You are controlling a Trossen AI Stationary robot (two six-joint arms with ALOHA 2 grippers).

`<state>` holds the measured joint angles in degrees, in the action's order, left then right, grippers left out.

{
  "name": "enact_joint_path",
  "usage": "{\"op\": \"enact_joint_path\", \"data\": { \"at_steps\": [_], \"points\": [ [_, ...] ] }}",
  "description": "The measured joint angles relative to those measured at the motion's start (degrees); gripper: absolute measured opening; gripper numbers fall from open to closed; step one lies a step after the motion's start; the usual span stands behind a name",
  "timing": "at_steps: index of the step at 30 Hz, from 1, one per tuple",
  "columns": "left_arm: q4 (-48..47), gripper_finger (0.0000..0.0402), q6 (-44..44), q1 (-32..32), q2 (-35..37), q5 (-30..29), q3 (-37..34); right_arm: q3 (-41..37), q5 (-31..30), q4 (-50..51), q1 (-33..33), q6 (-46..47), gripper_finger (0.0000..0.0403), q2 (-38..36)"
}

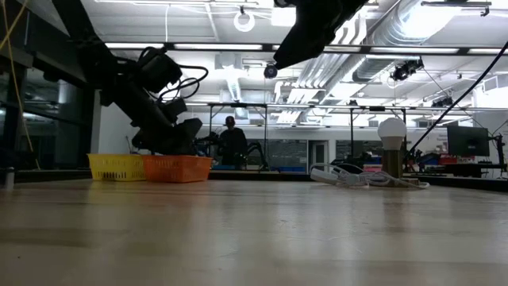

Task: Pick & Place Office items
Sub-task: Put the purple adapter into the orange basket, then return to Home Position

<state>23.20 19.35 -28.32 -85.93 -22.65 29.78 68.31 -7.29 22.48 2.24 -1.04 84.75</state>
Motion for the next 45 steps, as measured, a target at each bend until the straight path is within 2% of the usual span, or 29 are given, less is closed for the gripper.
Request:
{"op": "enact_joint_path", "data": {
  "at_steps": [6,10,21,30,40,45],
  "points": [
    [0.0,0.0188,-0.1,0.0,0.02,0.04,0.0,0.0,0.0,0.01,0.0,0.0,0.0232,0.0],
    [-0.11,0.0188,-3.11,0.0,0.95,1.12,0.0,0.0,0.0,0.02,0.0,0.0,0.0232,0.0],
    [-0.02,0.0189,-7.55,0.02,9.25,2.61,0.04,0.0,0.0,0.02,0.0,0.0,0.0232,0.0],
    [-0.05,0.0189,-7.96,0.27,13.87,10.87,0.04,0.0,-0.02,-0.3,0.0,-0.1,0.0232,0.0],
    [-0.03,0.0189,-9.14,4.27,14.75,11.89,0.04,0.0,-0.12,-0.97,0.32,-1.76,0.0232,0.0],
    [-0.02,0.0189,-8.39,6.21,14.75,11.94,0.04,0.0,1.59,-3.46,2.22,1.09,0.0232,-0.04]
  ]
}}
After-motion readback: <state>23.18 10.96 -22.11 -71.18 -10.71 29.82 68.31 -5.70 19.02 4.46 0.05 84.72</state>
